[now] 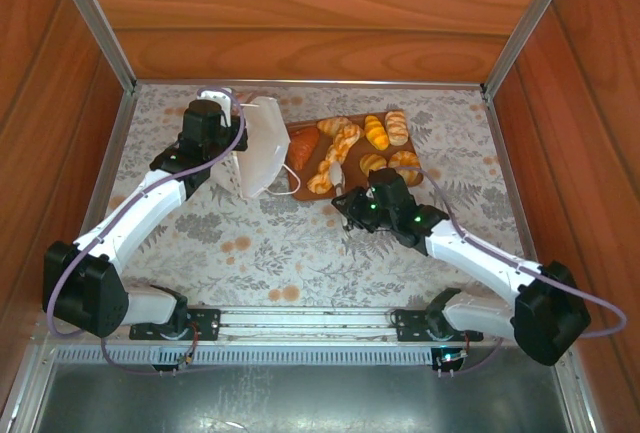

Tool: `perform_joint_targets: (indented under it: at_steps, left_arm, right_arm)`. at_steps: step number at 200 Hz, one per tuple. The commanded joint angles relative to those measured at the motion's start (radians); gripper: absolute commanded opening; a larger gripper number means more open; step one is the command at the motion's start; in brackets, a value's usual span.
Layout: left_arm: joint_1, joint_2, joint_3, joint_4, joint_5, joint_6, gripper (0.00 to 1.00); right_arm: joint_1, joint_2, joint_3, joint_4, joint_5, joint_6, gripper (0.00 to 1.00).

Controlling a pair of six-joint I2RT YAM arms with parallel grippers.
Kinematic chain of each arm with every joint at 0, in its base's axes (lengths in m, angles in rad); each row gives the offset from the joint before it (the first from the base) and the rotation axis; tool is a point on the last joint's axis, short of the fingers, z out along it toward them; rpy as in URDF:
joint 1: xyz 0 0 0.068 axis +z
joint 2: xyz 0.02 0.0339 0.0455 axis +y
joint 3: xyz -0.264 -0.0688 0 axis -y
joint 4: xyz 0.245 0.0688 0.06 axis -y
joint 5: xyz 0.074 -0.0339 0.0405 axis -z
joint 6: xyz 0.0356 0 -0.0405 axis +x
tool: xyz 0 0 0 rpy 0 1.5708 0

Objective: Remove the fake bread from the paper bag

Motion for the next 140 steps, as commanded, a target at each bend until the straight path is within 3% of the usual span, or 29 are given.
perform_joint_targets:
  at_steps: [1,140]
  left_arm:
    - [0.0,-0.021,-0.02,0.007,0.011,0.014,0.0]
    - [0.003,-0.028,-0.039,0.014,0.017,0.029,0.0]
  right_arm:
    - [-0.008,0.03,-0.008,0.139,0.011,0.042,0.26]
    - [-0.004,0.255,0.026,0.269,-0.053,0.093,0.31]
